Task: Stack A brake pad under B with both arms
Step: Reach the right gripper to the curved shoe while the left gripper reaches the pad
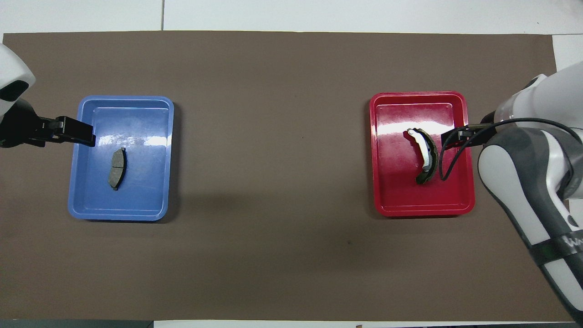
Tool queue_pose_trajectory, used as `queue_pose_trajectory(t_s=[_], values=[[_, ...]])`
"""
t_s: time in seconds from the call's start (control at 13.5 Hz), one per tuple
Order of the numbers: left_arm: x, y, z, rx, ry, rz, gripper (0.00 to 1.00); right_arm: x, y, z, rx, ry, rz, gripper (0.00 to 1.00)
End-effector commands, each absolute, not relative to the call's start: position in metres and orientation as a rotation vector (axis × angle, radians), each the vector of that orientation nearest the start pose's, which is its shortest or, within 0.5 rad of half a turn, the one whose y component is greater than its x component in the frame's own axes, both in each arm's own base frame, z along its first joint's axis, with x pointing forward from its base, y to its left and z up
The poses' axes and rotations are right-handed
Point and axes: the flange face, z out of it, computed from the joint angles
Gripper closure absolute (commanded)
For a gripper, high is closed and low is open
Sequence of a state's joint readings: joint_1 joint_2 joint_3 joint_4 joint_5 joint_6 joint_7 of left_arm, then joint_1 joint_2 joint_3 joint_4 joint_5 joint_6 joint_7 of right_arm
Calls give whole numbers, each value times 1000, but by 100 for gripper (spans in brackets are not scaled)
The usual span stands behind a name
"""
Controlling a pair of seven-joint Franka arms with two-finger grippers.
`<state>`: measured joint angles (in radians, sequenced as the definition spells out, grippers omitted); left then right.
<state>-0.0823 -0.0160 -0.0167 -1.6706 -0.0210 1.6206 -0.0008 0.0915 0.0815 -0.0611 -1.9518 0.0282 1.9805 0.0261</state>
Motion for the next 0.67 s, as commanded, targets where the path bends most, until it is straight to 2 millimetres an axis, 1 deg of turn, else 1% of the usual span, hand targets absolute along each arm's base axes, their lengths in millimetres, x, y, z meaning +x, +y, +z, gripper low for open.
queue_pose_trajectory(t_s=[0.0,0.07,0.15,0.22,0.3,0.44,0.59], values=[[549,-40,553,-3165,168,71,0,571,21,409,-3110,-10,39,0],[550,-34,534,-3166,156,73,0,568,22,397,-3110,-9,13,0],[549,-27,511,-3166,168,80,0,566,21,375,-3113,-7,10,0],[550,-22,493,-3166,173,67,0,569,21,357,-3116,-5,0,0],[551,-21,475,-3165,166,50,0,571,21,346,-3118,-7,12,0],[548,-18,432,-3163,158,9,0,573,20,328,-3120,-9,33,0],[549,-15,395,-3158,175,-28,0,573,22,320,-3121,-32,52,2]])
